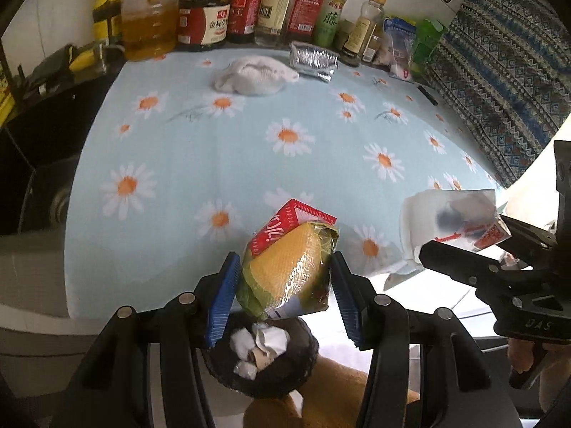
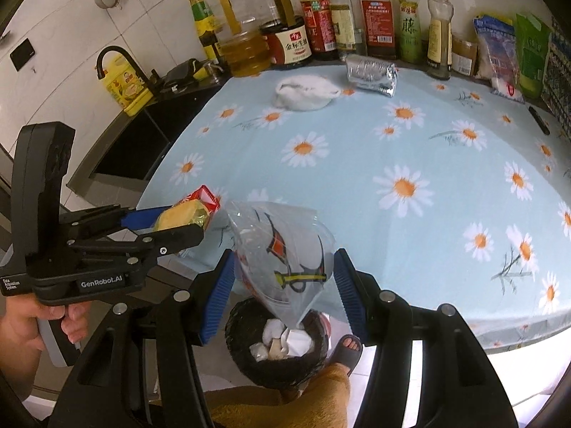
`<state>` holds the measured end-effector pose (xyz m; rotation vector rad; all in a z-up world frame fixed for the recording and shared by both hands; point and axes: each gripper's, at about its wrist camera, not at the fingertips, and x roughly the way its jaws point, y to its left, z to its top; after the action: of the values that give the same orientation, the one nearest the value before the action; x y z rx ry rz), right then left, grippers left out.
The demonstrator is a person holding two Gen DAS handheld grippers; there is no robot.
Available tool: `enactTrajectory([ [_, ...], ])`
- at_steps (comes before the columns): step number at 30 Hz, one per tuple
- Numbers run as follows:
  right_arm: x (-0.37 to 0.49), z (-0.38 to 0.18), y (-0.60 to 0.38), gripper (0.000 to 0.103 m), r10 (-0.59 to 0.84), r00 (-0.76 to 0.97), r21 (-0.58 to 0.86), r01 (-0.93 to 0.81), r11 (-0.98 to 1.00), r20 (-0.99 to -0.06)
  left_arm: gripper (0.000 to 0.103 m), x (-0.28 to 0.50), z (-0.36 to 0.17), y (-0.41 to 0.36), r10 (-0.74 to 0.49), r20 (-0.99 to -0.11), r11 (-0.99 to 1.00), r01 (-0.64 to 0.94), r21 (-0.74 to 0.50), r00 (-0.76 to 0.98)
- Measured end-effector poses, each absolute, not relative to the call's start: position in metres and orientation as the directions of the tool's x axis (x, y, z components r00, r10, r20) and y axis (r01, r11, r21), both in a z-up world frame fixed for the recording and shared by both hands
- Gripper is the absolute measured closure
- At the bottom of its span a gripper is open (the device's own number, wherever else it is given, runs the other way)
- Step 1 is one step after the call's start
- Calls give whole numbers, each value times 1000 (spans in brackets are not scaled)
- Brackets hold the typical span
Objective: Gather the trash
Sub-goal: 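Lower both grippers over the black bin and release package and bag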
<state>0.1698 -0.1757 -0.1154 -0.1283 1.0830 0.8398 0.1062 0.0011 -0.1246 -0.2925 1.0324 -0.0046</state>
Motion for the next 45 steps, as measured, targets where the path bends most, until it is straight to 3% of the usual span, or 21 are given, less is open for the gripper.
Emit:
enactTrajectory([
  [36,102,-206,-170,45,482,7,387,-587,711,-876,53,23,-231,2,-224,-929,927,-229,-295,293],
  [39,103,-210,-165,44,472,-7,386,-588,711,-881,52,23,-236,7,-230,-933,919,-253,-301,277],
  [42,105,-213,-161,43,474,-14,394,-577,715,-881,44,25,-240,10,-228,-936,917,-264,-299,268],
  [45,109,-213,-161,37,481,-9,402,-564,721,-877,43,25,-245,16,-230,-940,913,-278,-298,253],
])
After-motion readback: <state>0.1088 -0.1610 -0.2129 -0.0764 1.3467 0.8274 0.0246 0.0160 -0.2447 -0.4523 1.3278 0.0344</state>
